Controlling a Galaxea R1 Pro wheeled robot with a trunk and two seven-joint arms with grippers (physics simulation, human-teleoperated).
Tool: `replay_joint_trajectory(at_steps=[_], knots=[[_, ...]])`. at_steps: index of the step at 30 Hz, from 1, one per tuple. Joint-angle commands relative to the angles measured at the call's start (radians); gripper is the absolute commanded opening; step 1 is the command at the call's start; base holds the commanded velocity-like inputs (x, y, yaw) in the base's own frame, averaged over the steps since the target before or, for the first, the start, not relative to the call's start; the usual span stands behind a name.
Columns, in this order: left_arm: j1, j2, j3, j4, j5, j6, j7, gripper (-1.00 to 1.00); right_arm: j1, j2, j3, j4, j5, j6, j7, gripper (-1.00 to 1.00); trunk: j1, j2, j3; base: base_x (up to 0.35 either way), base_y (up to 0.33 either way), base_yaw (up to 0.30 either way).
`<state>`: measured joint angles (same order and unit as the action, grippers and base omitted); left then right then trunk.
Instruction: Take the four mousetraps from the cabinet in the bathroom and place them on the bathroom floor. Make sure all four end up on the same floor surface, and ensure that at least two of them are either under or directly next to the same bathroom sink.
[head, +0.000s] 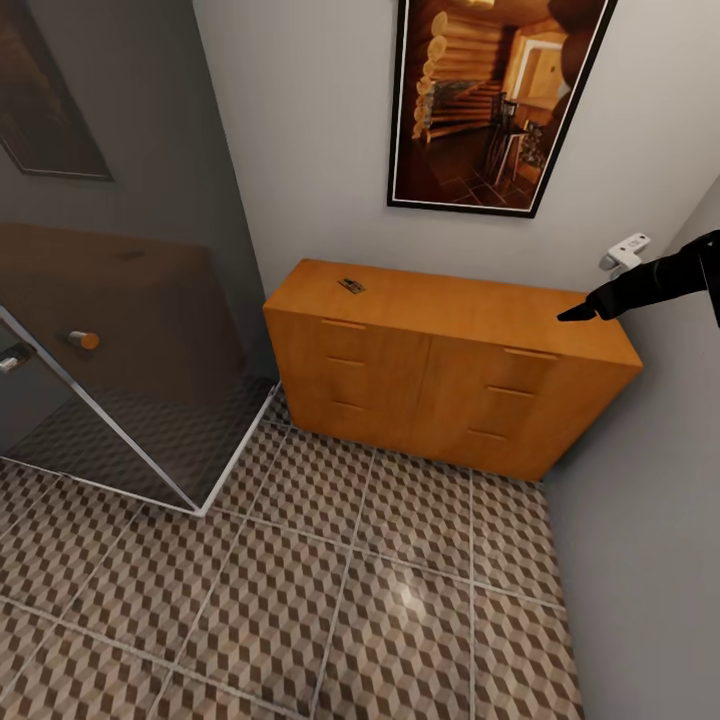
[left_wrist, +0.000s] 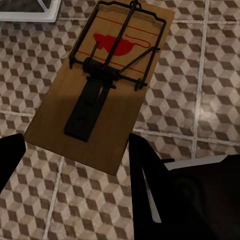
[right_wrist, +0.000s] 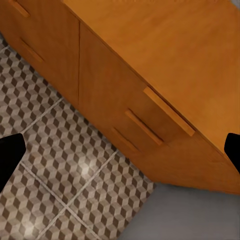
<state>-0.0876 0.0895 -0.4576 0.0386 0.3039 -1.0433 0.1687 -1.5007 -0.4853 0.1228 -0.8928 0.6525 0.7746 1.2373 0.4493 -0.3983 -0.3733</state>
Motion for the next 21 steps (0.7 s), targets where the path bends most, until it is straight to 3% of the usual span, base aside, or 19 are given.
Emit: replay_joint_trajectory(at_steps=[1,7,21], knots=[[-0.001,-0.001,-0.009,0.003,-0.002,-0.004,0.012,-1.0,-0.001,-0.001,0.003,-0.001,0.006,0.007,0.007,1.0,0.001,-0.002,-0.002,0.12,0.0,0.0],[-0.001,-0.001,-0.009,0.003,-0.002,-0.004,0.012,-1.0,-0.001,-0.001,0.002,0.0,0.006,0.006,0.01,1.0,0.001,-0.002,-0.002,0.118,0.0,0.0],[-0.001,-0.001,-0.009,0.003,-0.002,-0.004,0.012,-1.0,-0.001,-0.002,0.003,-0.001,0.006,0.005,0.013,1.0,0.001,-0.002,-0.002,0.008,0.0,0.0]])
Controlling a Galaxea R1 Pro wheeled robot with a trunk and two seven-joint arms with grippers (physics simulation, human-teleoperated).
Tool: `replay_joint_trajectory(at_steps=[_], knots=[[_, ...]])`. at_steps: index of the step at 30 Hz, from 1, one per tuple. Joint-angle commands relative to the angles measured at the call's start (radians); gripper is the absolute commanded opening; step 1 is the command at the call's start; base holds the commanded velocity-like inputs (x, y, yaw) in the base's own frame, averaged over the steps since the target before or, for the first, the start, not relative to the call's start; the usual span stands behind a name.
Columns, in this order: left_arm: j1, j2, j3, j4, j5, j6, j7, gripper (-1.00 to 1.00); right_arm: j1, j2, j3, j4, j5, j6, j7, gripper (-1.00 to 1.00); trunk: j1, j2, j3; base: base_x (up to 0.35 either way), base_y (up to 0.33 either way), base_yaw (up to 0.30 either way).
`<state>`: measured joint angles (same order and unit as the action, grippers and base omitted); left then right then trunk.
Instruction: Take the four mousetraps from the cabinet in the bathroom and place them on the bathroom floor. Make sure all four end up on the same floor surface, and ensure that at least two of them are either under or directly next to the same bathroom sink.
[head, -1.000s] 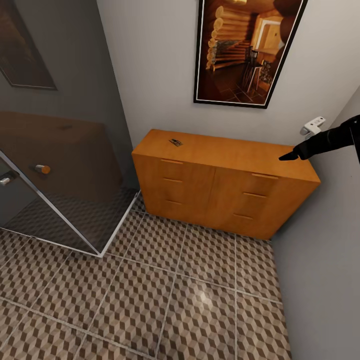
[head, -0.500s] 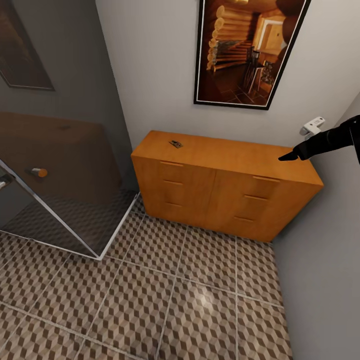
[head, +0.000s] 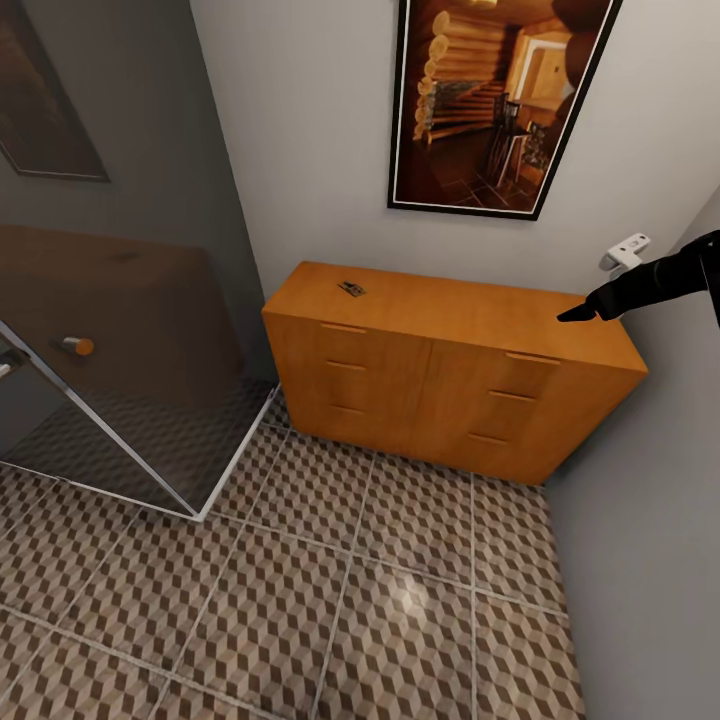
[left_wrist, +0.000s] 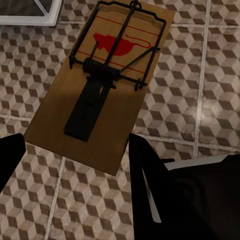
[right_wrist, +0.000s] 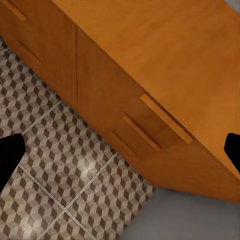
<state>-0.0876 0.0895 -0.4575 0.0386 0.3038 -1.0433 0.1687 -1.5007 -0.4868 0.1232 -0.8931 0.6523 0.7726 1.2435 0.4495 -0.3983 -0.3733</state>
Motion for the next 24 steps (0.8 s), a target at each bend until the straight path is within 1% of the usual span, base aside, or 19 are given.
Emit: replay_joint_trajectory(at_steps=[1,9,18,24], knots=[[-0.001,-0.001,-0.009,0.003,-0.002,-0.004,0.012,-1.0,-0.001,-0.001,0.002,-0.001,0.006,0.007,0.007,1.0,0.001,-0.002,-0.002,0.0,0.0,0.0],[-0.001,-0.001,-0.009,0.003,-0.002,-0.004,0.012,-1.0,-0.001,-0.001,0.003,-0.001,0.007,0.007,0.007,1.0,0.001,-0.002,-0.002,0.018,0.0,0.0],[-0.001,-0.001,-0.009,0.003,-0.002,-0.004,0.012,-1.0,-0.001,0.0,0.003,0.001,0.007,0.007,0.007,1.0,0.001,-0.002,-0.002,0.175,0.0,0.0],[-0.001,-0.001,-0.009,0.003,-0.002,-0.004,0.012,-1.0,0.0,-0.001,0.003,0.002,0.007,0.007,0.006,1.0,0.001,-0.002,-0.002,0.079,0.0,0.0]])
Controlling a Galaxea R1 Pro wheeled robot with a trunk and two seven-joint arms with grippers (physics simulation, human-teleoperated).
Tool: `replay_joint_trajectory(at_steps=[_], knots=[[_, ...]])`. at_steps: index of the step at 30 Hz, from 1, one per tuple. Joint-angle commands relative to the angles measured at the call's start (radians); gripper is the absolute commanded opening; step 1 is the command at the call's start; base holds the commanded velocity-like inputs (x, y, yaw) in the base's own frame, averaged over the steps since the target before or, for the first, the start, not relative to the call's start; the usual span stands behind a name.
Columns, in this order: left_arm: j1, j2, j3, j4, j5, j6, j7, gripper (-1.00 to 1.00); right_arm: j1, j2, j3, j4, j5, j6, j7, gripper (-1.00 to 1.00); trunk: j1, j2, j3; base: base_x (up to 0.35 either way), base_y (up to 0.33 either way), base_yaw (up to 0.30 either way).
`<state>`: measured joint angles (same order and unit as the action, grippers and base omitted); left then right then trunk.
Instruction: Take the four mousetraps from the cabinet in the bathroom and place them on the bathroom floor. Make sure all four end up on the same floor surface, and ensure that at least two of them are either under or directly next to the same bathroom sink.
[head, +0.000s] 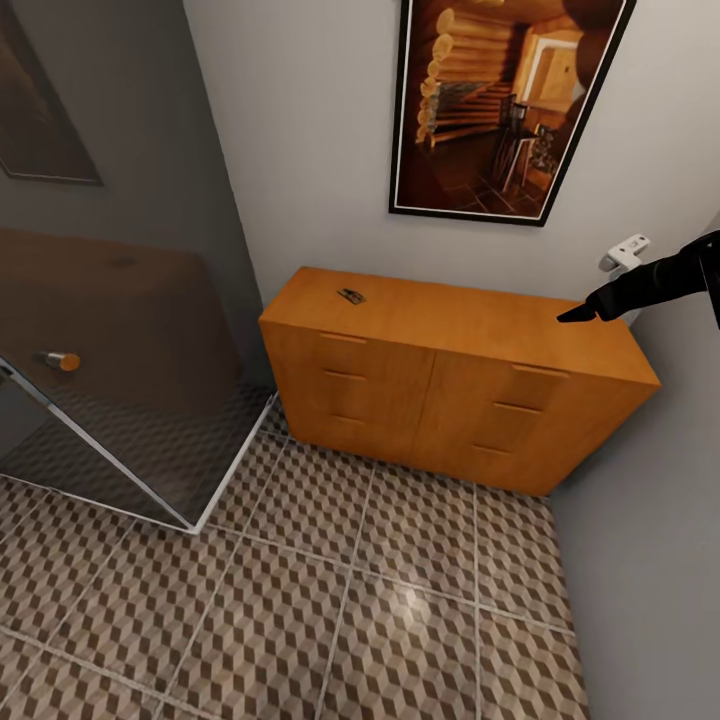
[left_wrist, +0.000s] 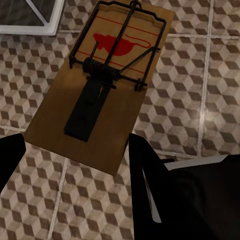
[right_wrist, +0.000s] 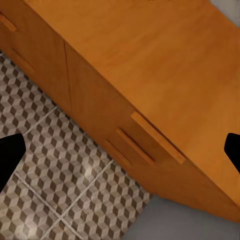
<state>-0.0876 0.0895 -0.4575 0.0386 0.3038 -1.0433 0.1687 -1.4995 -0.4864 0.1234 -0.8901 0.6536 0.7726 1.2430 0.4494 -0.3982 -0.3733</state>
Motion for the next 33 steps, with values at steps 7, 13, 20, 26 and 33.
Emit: replay_joint_trajectory(at_steps=[7,13,20,26,33], knots=[[-0.001,-0.001,-0.008,0.003,-0.002,-0.004,0.013,-1.0,-0.001,-0.001,0.002,-0.001,0.006,0.007,0.006,1.0,0.001,-0.002,-0.002,0.009,0.0,0.0],[-0.001,-0.001,-0.007,0.003,-0.002,-0.004,0.013,-1.0,-0.001,-0.001,0.002,-0.001,0.006,0.007,0.006,1.0,0.001,-0.002,-0.002,0.001,0.0,0.0],[-0.001,-0.001,-0.006,0.003,-0.002,-0.004,0.014,-1.0,-0.001,-0.001,0.002,-0.001,0.007,0.007,0.006,1.0,0.001,-0.002,-0.002,0.084,0.0,0.0],[-0.001,-0.001,-0.006,0.003,-0.002,-0.004,0.014,-1.0,0.006,0.0,0.003,0.0,0.007,0.008,0.003,1.0,0.001,-0.002,-0.002,0.224,0.0,0.0],[-0.001,-0.001,-0.006,0.003,-0.002,-0.004,0.014,-1.0,0.028,0.015,0.011,0.026,0.022,0.011,-0.073,1.0,0.001,-0.002,-0.002,0.08,0.0,0.0]])
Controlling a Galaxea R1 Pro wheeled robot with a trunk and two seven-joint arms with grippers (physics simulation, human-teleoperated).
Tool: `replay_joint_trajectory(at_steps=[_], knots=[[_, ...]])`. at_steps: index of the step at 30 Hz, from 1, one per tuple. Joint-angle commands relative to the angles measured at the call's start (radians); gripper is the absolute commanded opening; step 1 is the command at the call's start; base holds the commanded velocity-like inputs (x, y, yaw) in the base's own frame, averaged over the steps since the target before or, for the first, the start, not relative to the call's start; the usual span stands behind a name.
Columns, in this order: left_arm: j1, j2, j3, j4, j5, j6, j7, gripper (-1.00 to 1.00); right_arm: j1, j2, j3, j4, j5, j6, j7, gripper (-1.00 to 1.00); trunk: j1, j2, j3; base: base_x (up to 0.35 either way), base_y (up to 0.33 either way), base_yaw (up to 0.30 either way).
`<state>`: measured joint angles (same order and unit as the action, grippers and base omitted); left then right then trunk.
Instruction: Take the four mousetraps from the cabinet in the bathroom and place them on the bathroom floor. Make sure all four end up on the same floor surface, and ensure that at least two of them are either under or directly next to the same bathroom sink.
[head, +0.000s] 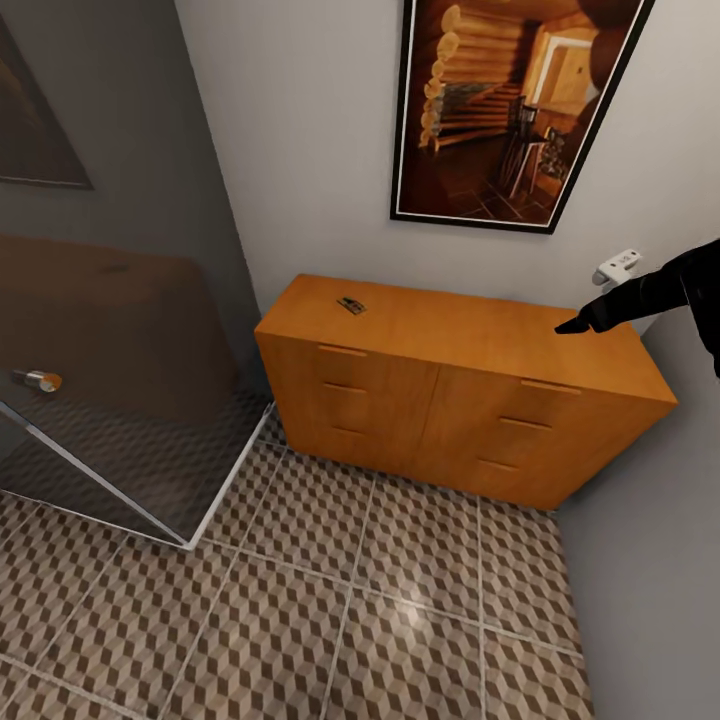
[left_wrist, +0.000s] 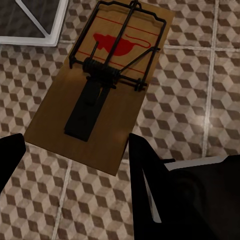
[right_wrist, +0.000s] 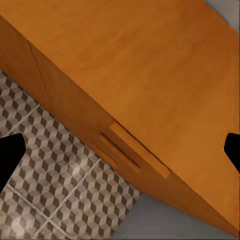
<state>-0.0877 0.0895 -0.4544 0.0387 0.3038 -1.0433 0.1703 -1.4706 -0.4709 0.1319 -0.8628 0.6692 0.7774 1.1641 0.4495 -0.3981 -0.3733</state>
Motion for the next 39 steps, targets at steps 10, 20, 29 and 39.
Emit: replay_joint_trajectory(at_steps=[10,20,29,39], knots=[[-0.001,-0.001,-0.009,0.003,-0.002,-0.004,0.012,-1.0,0.006,0.163,0.008,0.136,0.009,0.005,-0.305,1.0,0.0,-0.002,-0.002,-0.008,0.012,0.0],[-0.001,-0.001,-0.009,0.003,-0.002,-0.004,0.012,-1.0,0.006,0.203,0.008,0.145,0.008,0.003,-0.319,1.0,0.0,-0.002,-0.002,-0.024,0.076,0.0],[-0.001,-0.001,-0.01,0.003,-0.003,-0.004,0.01,-1.0,0.01,0.229,0.005,0.147,-0.125,0.003,-0.317,1.0,0.0,-0.002,-0.002,-0.001,0.011,0.0],[-0.001,-0.001,-0.01,0.003,-0.004,-0.004,0.009,-1.0,0.055,0.295,-0.181,0.143,-0.264,-0.126,-0.271,1.0,0.0,-0.002,-0.002,0.0,0.0,0.0]])
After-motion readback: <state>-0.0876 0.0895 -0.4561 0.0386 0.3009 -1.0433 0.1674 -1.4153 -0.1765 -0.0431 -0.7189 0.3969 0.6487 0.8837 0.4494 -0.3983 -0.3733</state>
